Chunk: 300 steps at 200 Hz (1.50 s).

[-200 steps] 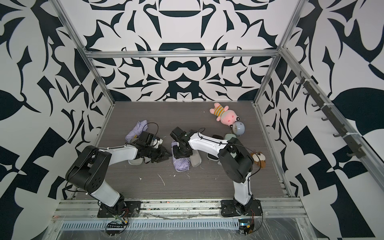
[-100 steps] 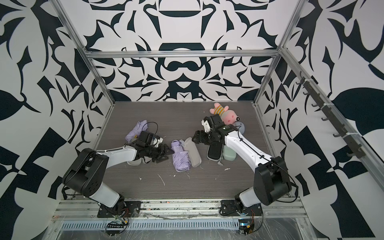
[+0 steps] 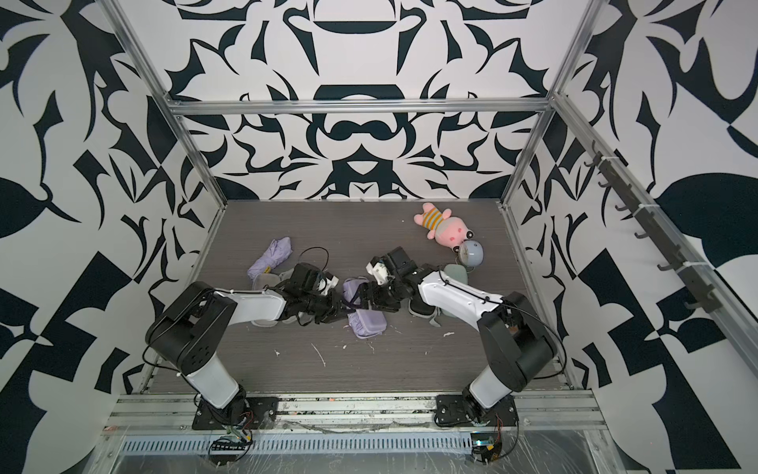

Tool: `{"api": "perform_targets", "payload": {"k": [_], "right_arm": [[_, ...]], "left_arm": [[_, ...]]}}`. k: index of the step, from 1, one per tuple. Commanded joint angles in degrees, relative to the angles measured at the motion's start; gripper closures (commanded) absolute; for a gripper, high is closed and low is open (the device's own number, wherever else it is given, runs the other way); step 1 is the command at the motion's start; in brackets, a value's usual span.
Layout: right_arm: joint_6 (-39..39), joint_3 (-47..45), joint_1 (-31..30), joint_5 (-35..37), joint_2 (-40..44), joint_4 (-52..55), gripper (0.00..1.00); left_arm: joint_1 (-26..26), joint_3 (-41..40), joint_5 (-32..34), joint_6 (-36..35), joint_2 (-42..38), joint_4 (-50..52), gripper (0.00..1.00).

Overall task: Put umbrellas into zippered umbrella sleeves
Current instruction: Close the umbrella sleeve at the center of the board, then pick up the umbrella sleeve at the center of the board.

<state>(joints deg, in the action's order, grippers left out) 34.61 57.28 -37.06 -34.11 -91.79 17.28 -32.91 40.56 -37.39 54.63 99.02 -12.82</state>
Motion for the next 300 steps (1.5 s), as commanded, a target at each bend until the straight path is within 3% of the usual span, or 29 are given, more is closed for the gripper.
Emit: {"api": "perform_targets", "payload": {"k": [1, 47, 94, 113, 142, 171, 222, 239, 256, 300], "right_arm": [[2.8, -0.8, -1.1, -0.2, -4.6, -4.4, 0.20], [3.5, -4.9, -0.5, 0.4, -8.3, -6.7, 0.22], [7.1, -7.8, 1.6, -3.6, -7.3, -13.0, 0.28], [9.3, -9.5, 1.8, -6.1, -8.0, -18.2, 0.36], [12.5, -11.7, 2.2, -9.7, -8.3, -24.9, 0.45], [12.3, -10.8, 4.1, -13.8, -1.9, -24.3, 0.45], [-2.7, -1.8, 15.6, -14.0, 6.8, 0.1, 0.37], [-7.8, 0.9, 19.1, -4.6, 5.4, 8.9, 0.36], [-9.9, 1.5, 20.7, 1.5, 1.6, 10.6, 0.39], [-6.6, -1.3, 20.0, -3.0, -6.5, 2.0, 0.47]], "left_arm": [[-0.2, -0.8, 1.0, 0.9, 3.3, -1.0, 0.85], [5.8, -4.1, -0.6, -1.3, -2.7, 2.0, 0.84], [6.0, -3.6, -1.3, -0.8, -5.2, 0.9, 0.63], [4.7, -1.9, -0.4, 0.9, -2.2, -2.1, 0.48], [2.7, 2.6, 0.5, 2.0, 4.2, -4.1, 0.39], [2.7, 4.8, 2.3, 1.3, 4.9, -1.8, 0.40], [2.7, 7.4, 1.9, -0.5, 6.9, 1.1, 0.48], [2.7, 7.4, 1.7, -0.7, 6.7, 1.3, 0.50], [2.6, 7.5, 1.5, -0.7, 6.4, 1.3, 0.50], [1.3, 9.1, 0.9, 0.0, 4.8, 1.7, 0.49]]}}
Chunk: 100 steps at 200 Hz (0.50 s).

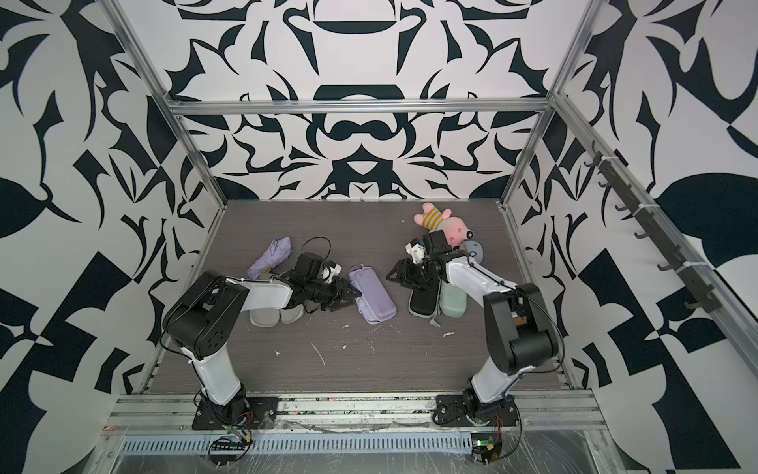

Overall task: Put umbrellas into zippered umbrella sleeves
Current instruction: Pick up the umbrella sleeve at the center of the board.

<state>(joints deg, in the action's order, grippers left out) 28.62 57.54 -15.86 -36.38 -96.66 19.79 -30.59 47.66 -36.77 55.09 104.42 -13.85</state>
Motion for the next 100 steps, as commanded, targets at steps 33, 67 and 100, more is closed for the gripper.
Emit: {"api": "perform_targets", "payload": {"k": [33, 67, 100], "right_arm": [[3.8, -3.3, -6.4, -2.1, -0.8, -4.8, 0.55], [8.4, -4.8, -8.9, -0.2, -0.7, -9.3, 0.60], [12.4, -4.2, -11.1, -1.0, -3.4, -14.2, 0.68]], "left_arm": [[-3.3, 2.8, -0.1, 0.9, -1.4, 1.1, 0.46], [-4.0, 2.2, -1.0, 2.2, -1.3, -2.0, 0.45], [-4.9, 3.5, -2.3, 2.9, 0.3, -4.0, 0.40]]}}
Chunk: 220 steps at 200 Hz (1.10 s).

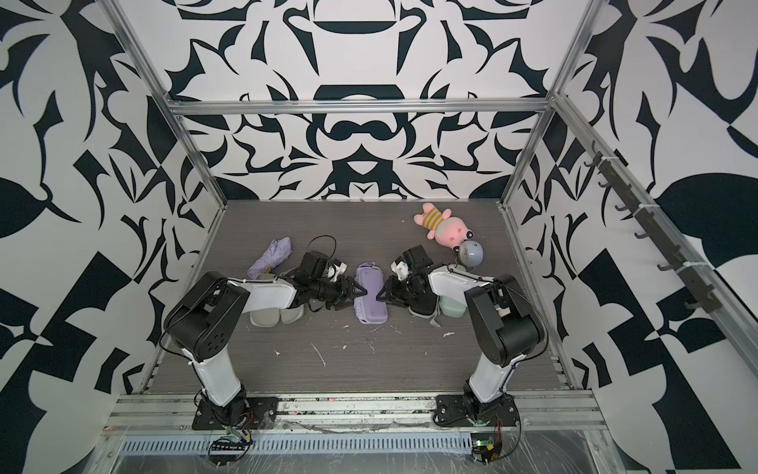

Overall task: Put umbrellas into zippered umbrella sleeves
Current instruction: Pick up the umbrella sleeve at the center of the board.

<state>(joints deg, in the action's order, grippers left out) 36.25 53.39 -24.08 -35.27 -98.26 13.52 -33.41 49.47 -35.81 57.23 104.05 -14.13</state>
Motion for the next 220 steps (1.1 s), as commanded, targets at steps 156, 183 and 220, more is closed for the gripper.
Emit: {"api": "perform_targets", "payload": {"k": [156, 183, 220], "right_arm": [[2.8, -11.0, 7.0, -10.7, 6.8, -13.5, 0.28], [3.2, -12.9, 6.9, -12.6, 6.9, -15.9, 0.19], [5.5, -14.1, 4.3, -13.7, 6.8, -20.8, 0.16]], "left_arm": [[3.5, -6.4, -12.7, 1.7, 3.0, -19.4, 1.00], [3.8, -8.6, -13.1, 9.0, 2.1, -32.4, 1.00], [3.5, -8.9, -12.1, 15.1, 2.2, -40.3, 1.00]]}}
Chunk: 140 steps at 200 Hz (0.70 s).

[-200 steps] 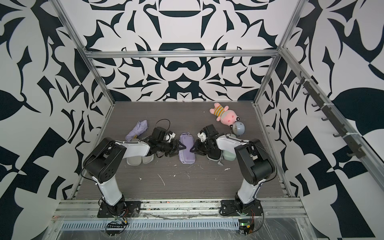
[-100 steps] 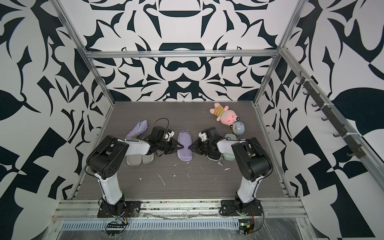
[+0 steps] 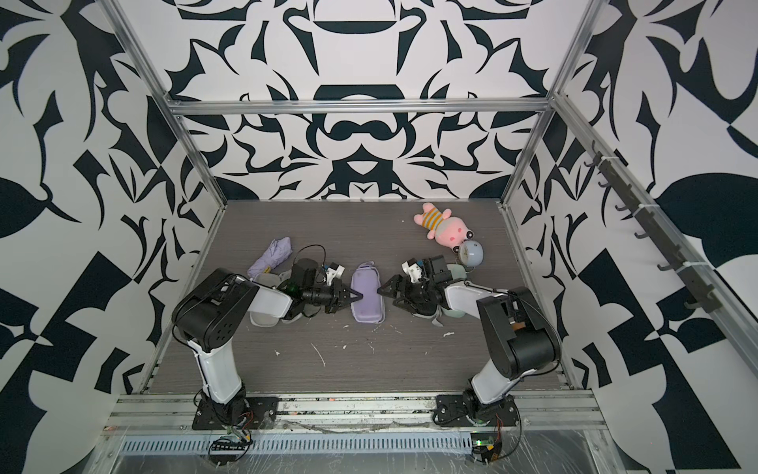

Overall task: Put umbrellas into zippered umbrella sleeves
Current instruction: Pick up the umbrella sleeve at the center of the board.

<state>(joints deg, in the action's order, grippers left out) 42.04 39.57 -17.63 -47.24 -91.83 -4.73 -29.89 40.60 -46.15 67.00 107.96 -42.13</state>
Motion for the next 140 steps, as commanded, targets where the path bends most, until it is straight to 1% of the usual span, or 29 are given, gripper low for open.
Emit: {"api": "perform_targets", "payload": {"k": [1, 19, 40, 68, 82, 88, 98, 102, 115, 122, 128, 140], "right_arm": [[-0.2, -0.3, -2.3, -1.8, 0.4, -2.7, 0.16], [2.5, -0.6, -3.7, -3.0, -0.4, -7.2, 0.16], [9.2, -1.5, -5.3, -4.8, -0.3, -17.2, 0.20], [12.8, -0.7, -6.7, -5.8, 0.2, -22.9, 0.33], [14.6, -0.6, -6.9, -6.9, 0.5, -25.9, 0.44], [15.3, -0.6, -6.9, -7.3, 0.7, -26.9, 0.51], [16.2, -0.4, -6.8, -7.7, 1.2, -27.8, 0.66], [16.3, -0.4, -6.9, -7.6, 1.5, -28.0, 0.70], [16.5, -0.4, -6.8, -7.2, 3.4, -28.1, 0.79], [16.6, -0.3, -6.8, -7.0, 4.5, -28.0, 0.81], [16.8, 0.1, -6.8, -6.8, 5.6, -27.8, 0.82], [18.1, 1.0, -7.0, -6.9, 7.3, -27.9, 0.83]], "left_arm": [[-0.1, -0.2, -1.7, 5.6, -1.7, -12.8, 1.00], [-0.4, -0.6, -1.6, 9.5, -0.9, -17.8, 1.00], [-1.5, -0.5, -0.9, 9.4, -1.1, -17.6, 1.00], [-2.8, 0.9, -0.6, 9.4, -2.1, -16.2, 1.00], [-2.9, 2.2, -0.8, 8.9, -3.4, -13.9, 1.00], [-2.8, 2.7, -1.0, 8.4, -4.2, -12.5, 0.91], [-2.2, 3.2, -1.2, 6.8, -6.3, -9.0, 0.72], [-1.6, 3.3, -1.2, 6.3, -7.4, -7.4, 0.67], [1.1, 2.9, -1.2, 3.2, -11.1, -1.4, 0.48], [2.8, 2.3, -1.1, 1.3, -13.0, 1.9, 0.42], [4.1, 1.7, -1.1, -0.1, -14.3, 4.4, 0.39], [5.7, 0.5, -1.2, -1.4, -15.8, 6.8, 0.35]]}}
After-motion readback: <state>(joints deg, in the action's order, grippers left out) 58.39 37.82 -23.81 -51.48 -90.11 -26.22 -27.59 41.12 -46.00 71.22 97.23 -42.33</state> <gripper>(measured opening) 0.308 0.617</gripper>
